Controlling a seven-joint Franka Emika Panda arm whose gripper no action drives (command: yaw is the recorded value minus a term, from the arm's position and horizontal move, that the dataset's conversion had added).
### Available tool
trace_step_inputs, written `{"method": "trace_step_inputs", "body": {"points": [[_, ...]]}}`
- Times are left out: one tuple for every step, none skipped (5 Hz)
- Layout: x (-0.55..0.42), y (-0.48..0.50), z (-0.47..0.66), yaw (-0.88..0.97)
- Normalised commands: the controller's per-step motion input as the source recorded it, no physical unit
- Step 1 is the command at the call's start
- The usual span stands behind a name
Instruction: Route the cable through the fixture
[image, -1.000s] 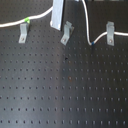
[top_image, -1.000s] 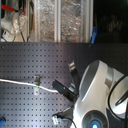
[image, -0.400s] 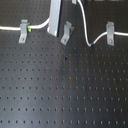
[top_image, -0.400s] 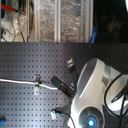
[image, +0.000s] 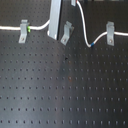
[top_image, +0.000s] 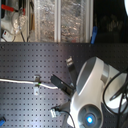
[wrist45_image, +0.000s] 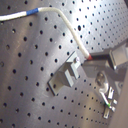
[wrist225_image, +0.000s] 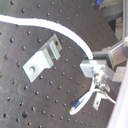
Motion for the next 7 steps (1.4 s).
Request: {"method": "trace_step_inputs", "body": {"points": [[0.000, 0.000, 0.01, 0.00], [-0.441, -0.010, 0.32, 0.05], [0.006, 0.016, 0.00, 0.00], [-0.018, 0.013, 0.28, 0.00], [-0.133, 0.061, 0.62, 0.00], [-0.030, 0.019, 0.33, -0.01], [-0.105, 0.101, 0.04, 0.00]]}}
